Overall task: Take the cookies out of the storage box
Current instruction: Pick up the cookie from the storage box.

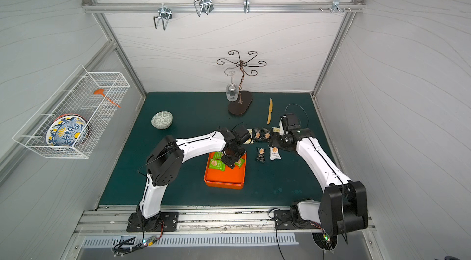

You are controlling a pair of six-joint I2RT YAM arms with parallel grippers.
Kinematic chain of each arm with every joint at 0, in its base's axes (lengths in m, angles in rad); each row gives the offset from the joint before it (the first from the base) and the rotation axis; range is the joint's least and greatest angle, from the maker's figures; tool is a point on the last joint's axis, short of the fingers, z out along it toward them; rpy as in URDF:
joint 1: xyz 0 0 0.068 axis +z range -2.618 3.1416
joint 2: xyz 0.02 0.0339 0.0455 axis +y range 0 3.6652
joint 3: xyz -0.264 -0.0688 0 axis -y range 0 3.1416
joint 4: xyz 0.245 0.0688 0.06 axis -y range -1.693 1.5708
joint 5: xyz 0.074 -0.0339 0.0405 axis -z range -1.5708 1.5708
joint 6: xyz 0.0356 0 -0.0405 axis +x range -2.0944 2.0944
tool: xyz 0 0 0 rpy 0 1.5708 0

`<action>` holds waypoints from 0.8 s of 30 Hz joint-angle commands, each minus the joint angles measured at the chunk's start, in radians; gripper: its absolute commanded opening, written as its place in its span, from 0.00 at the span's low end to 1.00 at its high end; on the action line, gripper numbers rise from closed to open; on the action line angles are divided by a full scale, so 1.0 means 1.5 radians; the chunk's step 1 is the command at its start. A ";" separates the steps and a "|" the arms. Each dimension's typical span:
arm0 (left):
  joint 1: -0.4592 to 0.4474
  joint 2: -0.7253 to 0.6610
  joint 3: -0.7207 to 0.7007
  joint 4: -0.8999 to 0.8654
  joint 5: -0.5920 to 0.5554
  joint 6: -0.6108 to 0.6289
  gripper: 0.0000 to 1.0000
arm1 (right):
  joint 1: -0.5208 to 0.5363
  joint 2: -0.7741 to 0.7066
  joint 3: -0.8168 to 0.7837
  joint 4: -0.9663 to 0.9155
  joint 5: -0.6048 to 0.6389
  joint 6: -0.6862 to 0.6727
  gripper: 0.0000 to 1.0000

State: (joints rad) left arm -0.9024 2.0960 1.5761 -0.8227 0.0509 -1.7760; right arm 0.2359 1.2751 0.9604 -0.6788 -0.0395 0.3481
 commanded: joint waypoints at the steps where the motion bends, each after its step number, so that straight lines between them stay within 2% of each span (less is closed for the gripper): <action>1: -0.003 0.044 -0.005 -0.014 0.022 -0.001 0.66 | -0.005 -0.013 -0.007 0.003 -0.005 -0.004 0.67; 16: -0.001 0.060 -0.010 -0.003 0.013 -0.003 0.56 | -0.007 -0.013 -0.007 0.005 -0.006 -0.005 0.67; 24: 0.000 0.063 -0.020 0.016 -0.002 -0.010 0.59 | -0.009 -0.019 -0.008 0.004 -0.006 -0.006 0.67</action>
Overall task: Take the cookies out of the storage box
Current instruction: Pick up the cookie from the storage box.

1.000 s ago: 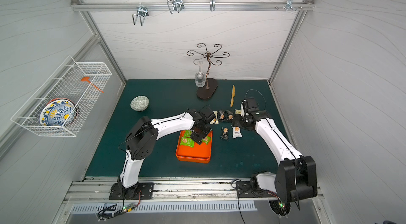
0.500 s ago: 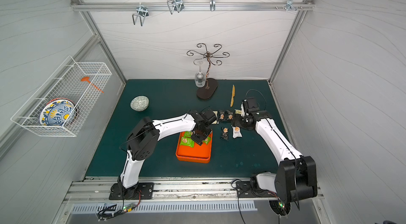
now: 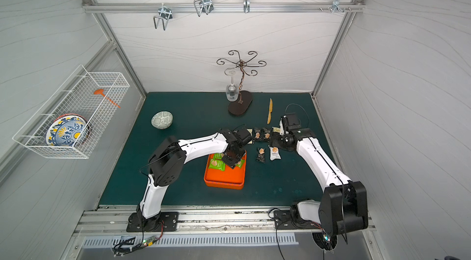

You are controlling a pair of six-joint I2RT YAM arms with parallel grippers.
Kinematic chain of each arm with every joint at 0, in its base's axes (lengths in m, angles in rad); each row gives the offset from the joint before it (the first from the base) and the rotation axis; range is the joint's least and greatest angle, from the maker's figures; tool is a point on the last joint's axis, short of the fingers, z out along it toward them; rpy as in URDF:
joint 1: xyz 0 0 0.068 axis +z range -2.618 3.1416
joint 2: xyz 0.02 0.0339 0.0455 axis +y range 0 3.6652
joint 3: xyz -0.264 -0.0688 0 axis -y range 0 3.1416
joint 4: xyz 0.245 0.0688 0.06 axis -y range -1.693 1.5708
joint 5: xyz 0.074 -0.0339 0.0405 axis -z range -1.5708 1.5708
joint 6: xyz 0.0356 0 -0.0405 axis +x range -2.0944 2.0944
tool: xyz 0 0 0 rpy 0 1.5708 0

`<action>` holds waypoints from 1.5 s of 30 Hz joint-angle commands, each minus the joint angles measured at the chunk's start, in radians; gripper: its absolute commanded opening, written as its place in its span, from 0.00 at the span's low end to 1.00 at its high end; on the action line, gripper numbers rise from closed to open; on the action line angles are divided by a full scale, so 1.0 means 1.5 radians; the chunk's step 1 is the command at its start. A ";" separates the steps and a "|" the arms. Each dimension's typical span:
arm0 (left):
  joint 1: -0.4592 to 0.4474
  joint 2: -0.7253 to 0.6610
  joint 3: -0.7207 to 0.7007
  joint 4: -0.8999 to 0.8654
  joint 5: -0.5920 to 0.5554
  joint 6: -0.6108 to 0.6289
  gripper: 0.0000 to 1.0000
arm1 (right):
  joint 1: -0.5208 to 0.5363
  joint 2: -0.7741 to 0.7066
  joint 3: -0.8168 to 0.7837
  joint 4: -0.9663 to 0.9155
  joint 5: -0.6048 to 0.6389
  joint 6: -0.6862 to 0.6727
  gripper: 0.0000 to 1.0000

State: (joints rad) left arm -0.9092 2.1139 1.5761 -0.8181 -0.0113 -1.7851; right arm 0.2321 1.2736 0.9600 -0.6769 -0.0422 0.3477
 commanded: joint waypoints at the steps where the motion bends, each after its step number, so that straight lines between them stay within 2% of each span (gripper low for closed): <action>1: 0.003 0.054 -0.018 0.011 0.038 -0.004 0.59 | -0.006 -0.018 -0.008 0.004 -0.004 -0.005 0.67; 4: 0.004 0.059 -0.018 0.013 0.039 0.002 0.58 | -0.006 -0.020 -0.007 0.003 -0.004 -0.005 0.67; 12: 0.003 0.035 -0.014 0.006 0.012 0.025 0.39 | -0.007 -0.021 -0.008 0.004 -0.005 -0.004 0.67; 19: 0.004 -0.005 -0.007 -0.008 0.014 0.048 0.39 | -0.007 -0.019 0.000 -0.002 -0.005 -0.002 0.67; 34: 0.004 -0.139 -0.087 0.024 0.028 0.046 0.39 | -0.007 -0.022 0.018 -0.014 -0.012 0.008 0.66; 36: 0.003 -0.137 -0.091 0.027 0.029 0.048 0.41 | -0.006 -0.021 0.020 -0.016 -0.012 0.008 0.66; 41: 0.003 -0.107 -0.074 0.036 0.032 0.058 0.58 | -0.005 -0.026 0.019 -0.021 -0.009 0.006 0.66; 45: 0.003 -0.079 -0.041 0.018 0.016 0.069 0.66 | -0.005 -0.028 0.020 -0.023 -0.006 0.002 0.66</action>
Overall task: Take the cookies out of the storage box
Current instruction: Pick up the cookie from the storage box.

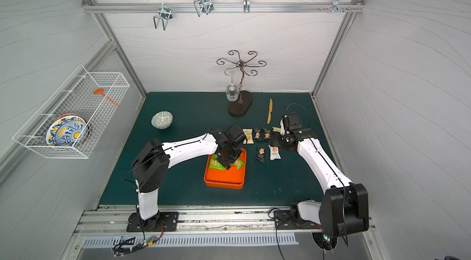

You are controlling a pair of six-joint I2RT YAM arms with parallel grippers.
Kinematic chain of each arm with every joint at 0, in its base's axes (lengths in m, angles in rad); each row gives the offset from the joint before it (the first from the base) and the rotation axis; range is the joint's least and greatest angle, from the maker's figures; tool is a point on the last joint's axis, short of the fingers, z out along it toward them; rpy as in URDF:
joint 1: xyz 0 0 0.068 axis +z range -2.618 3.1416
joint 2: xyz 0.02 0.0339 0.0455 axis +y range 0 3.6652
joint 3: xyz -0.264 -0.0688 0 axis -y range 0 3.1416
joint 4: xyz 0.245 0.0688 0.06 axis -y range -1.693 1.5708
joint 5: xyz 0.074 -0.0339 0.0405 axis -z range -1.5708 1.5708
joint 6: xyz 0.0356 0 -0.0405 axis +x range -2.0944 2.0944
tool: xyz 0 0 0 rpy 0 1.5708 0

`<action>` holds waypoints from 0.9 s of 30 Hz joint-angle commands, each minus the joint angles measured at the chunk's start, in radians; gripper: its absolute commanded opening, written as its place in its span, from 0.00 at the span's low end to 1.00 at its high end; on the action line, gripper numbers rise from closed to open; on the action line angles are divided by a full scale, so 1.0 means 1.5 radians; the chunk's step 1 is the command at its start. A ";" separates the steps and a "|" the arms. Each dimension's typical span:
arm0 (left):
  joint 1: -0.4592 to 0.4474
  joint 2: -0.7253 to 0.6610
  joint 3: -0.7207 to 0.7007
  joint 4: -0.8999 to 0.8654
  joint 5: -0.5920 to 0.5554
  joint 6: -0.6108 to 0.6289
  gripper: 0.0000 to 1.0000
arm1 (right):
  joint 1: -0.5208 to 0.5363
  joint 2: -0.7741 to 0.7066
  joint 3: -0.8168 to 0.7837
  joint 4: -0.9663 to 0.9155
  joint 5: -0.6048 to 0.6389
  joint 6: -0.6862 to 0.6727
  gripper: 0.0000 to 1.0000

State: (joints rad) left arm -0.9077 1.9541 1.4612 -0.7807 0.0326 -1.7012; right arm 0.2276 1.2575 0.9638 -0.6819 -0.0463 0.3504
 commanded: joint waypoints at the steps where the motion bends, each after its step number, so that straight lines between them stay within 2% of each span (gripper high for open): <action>1: 0.003 0.036 0.045 -0.015 -0.019 0.015 0.66 | -0.001 -0.017 0.018 -0.020 -0.004 0.000 0.66; 13: 0.005 0.096 0.072 -0.006 -0.040 0.026 0.66 | -0.002 -0.018 0.012 -0.014 -0.003 -0.008 0.66; 22: 0.005 0.138 0.093 -0.024 -0.019 0.032 0.65 | -0.002 -0.011 0.006 -0.006 -0.004 -0.009 0.66; 25: 0.000 0.144 0.112 -0.073 -0.010 0.035 0.58 | -0.003 -0.011 0.007 -0.007 -0.002 -0.010 0.66; 27: -0.006 0.151 0.144 -0.126 -0.018 0.045 0.57 | -0.003 -0.011 0.007 -0.006 0.002 -0.010 0.66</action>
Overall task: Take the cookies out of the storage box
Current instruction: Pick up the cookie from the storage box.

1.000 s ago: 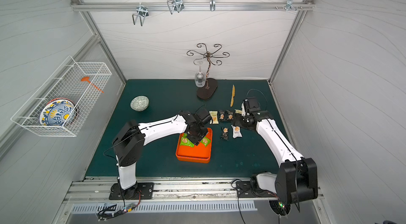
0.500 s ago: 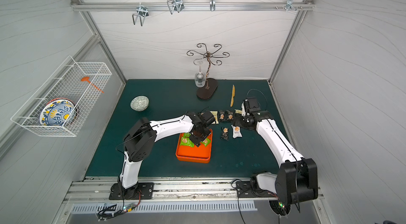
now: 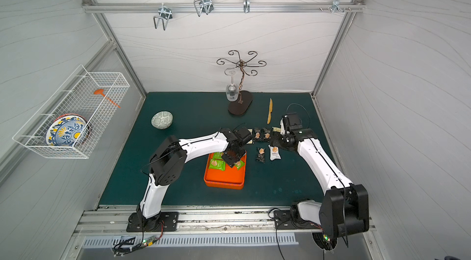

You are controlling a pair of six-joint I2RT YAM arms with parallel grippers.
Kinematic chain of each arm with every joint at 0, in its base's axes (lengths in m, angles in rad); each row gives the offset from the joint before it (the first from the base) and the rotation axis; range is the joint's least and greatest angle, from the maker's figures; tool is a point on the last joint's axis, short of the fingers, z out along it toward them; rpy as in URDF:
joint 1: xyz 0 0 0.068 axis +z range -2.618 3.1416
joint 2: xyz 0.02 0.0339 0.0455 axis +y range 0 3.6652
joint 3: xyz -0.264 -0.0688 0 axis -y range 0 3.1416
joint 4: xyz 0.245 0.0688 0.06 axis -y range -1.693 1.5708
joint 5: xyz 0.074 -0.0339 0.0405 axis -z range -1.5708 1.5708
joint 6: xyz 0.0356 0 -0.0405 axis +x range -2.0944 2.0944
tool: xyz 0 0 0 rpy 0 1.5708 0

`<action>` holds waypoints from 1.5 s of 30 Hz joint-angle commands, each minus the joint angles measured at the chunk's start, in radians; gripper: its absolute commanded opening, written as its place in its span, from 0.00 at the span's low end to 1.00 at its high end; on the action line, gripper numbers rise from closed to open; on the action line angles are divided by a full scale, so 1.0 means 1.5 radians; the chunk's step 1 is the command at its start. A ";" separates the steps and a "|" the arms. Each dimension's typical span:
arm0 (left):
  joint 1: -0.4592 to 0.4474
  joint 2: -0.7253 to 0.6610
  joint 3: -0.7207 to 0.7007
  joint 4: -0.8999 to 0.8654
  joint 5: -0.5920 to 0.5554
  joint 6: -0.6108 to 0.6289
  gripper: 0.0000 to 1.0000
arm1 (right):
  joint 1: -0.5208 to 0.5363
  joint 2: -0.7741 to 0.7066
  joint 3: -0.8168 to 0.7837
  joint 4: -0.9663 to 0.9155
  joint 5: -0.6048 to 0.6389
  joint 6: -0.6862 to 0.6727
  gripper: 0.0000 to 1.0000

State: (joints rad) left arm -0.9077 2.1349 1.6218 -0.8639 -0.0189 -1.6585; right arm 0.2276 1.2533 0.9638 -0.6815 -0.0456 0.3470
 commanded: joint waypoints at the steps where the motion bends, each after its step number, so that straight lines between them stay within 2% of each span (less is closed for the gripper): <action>1: -0.008 0.036 0.052 -0.095 0.011 0.021 0.58 | -0.003 -0.008 0.007 -0.005 0.003 -0.007 0.66; 9: -0.008 0.083 0.068 -0.103 0.044 0.012 0.58 | -0.004 -0.020 0.005 -0.009 0.011 -0.009 0.66; 16: -0.008 0.060 0.071 -0.088 0.002 0.020 0.45 | -0.005 -0.024 0.005 -0.008 0.008 -0.008 0.66; 21: -0.008 0.036 0.072 -0.086 -0.007 0.036 0.43 | -0.006 -0.031 0.010 -0.016 0.008 -0.007 0.66; 34: -0.007 -0.147 -0.038 -0.036 0.026 0.059 0.43 | 0.005 -0.025 0.041 -0.038 -0.002 0.006 0.65; 38: 0.004 -0.200 -0.057 -0.043 0.022 0.104 0.43 | 0.022 -0.019 0.059 -0.048 0.003 0.005 0.65; 42: 0.051 -0.273 -0.100 -0.048 -0.006 0.145 0.44 | 0.050 -0.016 0.069 -0.042 0.006 0.004 0.65; 45: 0.116 -0.329 -0.141 -0.045 -0.033 0.170 0.44 | 0.080 -0.005 0.075 -0.033 0.009 0.003 0.66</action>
State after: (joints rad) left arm -0.8173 1.7058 1.4406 -0.9241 -0.0051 -1.4689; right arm 0.3130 1.2293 1.0512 -0.7216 -0.0368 0.3489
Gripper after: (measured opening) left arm 0.444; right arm 0.655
